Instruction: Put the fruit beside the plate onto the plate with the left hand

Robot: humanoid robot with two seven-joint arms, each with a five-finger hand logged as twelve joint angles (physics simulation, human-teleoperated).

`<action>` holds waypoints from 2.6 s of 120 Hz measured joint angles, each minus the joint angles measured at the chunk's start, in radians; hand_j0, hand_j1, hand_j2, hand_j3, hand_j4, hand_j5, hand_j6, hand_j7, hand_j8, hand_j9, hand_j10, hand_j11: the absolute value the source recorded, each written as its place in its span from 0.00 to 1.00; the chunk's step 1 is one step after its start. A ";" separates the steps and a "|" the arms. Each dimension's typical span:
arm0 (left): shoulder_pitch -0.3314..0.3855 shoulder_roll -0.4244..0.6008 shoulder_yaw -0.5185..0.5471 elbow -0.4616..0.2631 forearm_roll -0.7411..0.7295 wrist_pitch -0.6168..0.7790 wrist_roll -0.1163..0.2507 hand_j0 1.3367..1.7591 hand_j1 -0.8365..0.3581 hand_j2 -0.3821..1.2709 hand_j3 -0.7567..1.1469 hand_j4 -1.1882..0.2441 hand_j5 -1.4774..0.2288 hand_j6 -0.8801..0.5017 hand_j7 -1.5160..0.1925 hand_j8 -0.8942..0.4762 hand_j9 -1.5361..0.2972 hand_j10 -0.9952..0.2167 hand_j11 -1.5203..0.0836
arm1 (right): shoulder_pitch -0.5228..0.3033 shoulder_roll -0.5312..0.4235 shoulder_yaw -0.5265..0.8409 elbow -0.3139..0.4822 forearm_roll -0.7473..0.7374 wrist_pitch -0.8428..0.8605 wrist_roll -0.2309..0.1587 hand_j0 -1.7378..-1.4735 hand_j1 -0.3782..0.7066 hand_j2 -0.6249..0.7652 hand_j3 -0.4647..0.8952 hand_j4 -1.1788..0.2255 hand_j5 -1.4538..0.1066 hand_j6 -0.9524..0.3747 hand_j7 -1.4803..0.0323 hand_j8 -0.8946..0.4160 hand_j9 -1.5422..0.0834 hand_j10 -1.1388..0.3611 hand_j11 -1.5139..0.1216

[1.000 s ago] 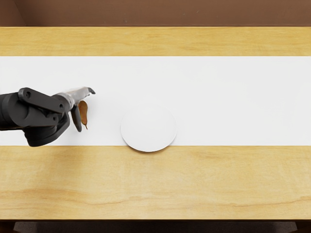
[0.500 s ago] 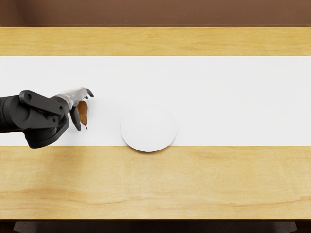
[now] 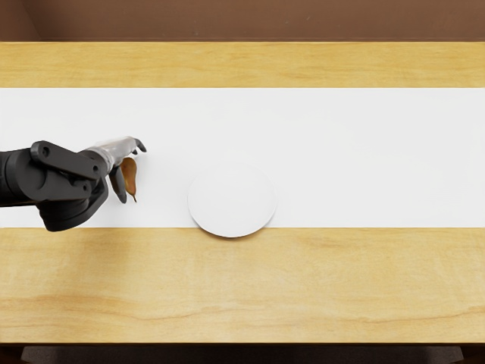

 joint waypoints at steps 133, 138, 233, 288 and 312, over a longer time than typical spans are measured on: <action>-0.091 0.047 -0.015 -0.083 -0.149 -0.018 -0.023 0.76 0.49 0.48 0.36 0.25 0.29 0.16 0.30 0.26 0.27 0.24 0.29 | 0.000 0.000 0.000 0.000 0.000 0.000 0.000 0.30 0.04 0.45 0.34 0.83 0.93 0.71 0.97 0.68 0.94 0.75 0.92; -0.097 0.049 -0.017 -0.088 -0.152 -0.025 -0.023 0.75 0.49 0.49 0.37 0.25 0.27 0.17 0.28 0.27 0.26 0.25 0.27 | 0.000 0.000 0.000 0.000 0.000 0.000 0.000 0.30 0.04 0.45 0.34 0.83 0.93 0.71 0.97 0.68 0.94 0.75 0.92; -0.261 0.080 -0.220 -0.122 -0.255 -0.108 -0.021 0.74 0.46 0.44 0.40 0.20 0.24 0.22 0.24 0.30 0.22 0.26 0.20 | 0.000 0.000 0.000 0.000 0.000 0.000 0.000 0.30 0.04 0.45 0.34 0.83 0.93 0.71 0.97 0.68 0.94 0.75 0.92; -0.197 -0.057 -0.351 -0.122 -0.259 -0.157 -0.021 0.74 0.44 0.46 0.40 0.21 0.22 0.24 0.23 0.32 0.21 0.26 0.21 | 0.000 0.000 0.000 0.000 0.000 0.000 0.000 0.30 0.04 0.45 0.34 0.83 0.93 0.71 0.97 0.68 0.94 0.75 0.92; -0.196 -0.061 -0.354 -0.123 -0.260 -0.153 -0.020 0.75 0.60 0.37 0.40 0.43 0.45 0.35 0.46 0.40 0.43 0.43 0.47 | 0.000 0.000 0.000 0.000 0.000 0.000 0.000 0.30 0.04 0.45 0.34 0.83 0.93 0.71 0.97 0.68 0.94 0.75 0.92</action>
